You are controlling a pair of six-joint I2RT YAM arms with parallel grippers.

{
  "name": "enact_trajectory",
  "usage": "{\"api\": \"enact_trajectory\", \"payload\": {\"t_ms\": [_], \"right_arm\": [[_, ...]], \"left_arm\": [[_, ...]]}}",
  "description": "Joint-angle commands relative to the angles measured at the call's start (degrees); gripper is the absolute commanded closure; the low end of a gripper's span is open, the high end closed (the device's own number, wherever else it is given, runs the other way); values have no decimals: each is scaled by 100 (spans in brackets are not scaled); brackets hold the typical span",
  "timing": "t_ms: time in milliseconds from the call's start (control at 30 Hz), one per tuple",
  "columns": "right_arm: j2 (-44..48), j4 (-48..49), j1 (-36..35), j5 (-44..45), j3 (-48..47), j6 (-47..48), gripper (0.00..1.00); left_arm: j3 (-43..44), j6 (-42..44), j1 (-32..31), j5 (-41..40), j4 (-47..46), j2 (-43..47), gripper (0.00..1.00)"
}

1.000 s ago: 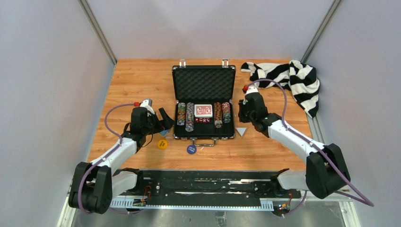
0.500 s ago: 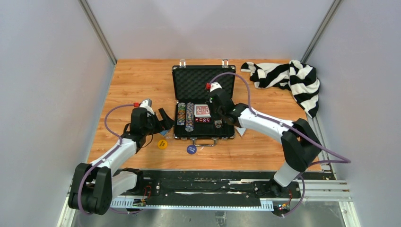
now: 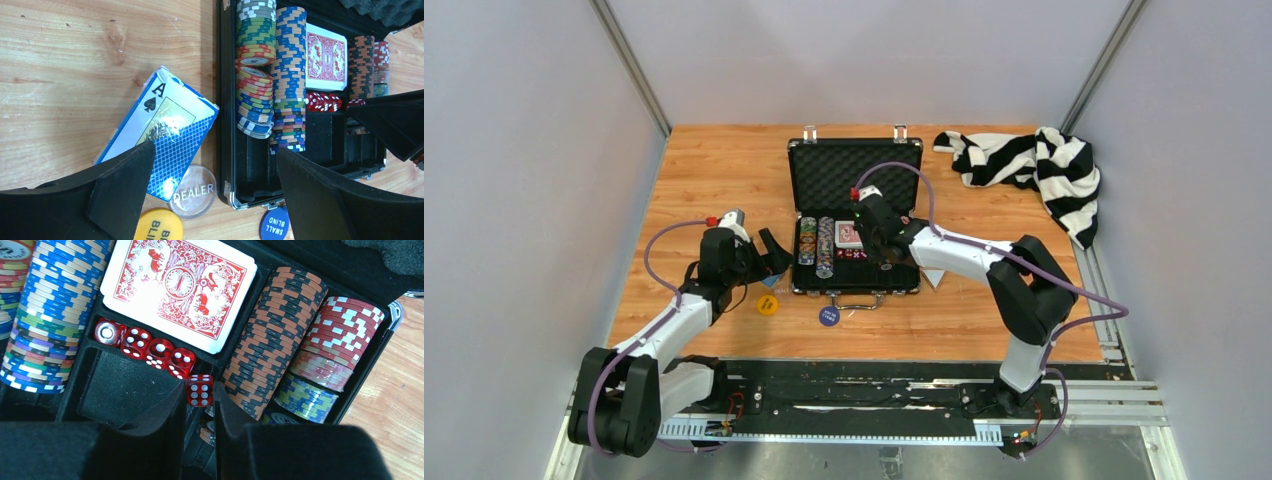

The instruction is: Pack up texas hold em set

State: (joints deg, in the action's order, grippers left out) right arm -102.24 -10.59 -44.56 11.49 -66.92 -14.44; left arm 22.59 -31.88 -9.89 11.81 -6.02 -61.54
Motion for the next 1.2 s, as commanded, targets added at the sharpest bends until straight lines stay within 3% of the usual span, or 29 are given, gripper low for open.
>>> {"api": "enact_trajectory", "payload": {"t_ms": [0, 333, 633, 800, 1000, 1167], "right_arm": [[-121, -101, -75, 177, -182, -73, 83], [-361, -109, -75, 254, -302, -27, 76], [-175, 27, -79, 191, -239, 52, 59], [54, 105, -92, 120, -176, 120, 58], [689, 415, -178, 289, 224, 124, 59], [1771, 501, -151, 986, 1050, 93, 57]], "left_arm": [[-47, -11, -30, 53, -157, 63, 4], [-58, 7, -31, 67, -154, 59, 4], [-47, 24, -31, 95, -159, 25, 4], [-41, 24, -31, 110, -165, -5, 4], [-40, 24, -30, 93, -158, -7, 4], [-61, 28, -68, -44, -154, 117, 5]]}}
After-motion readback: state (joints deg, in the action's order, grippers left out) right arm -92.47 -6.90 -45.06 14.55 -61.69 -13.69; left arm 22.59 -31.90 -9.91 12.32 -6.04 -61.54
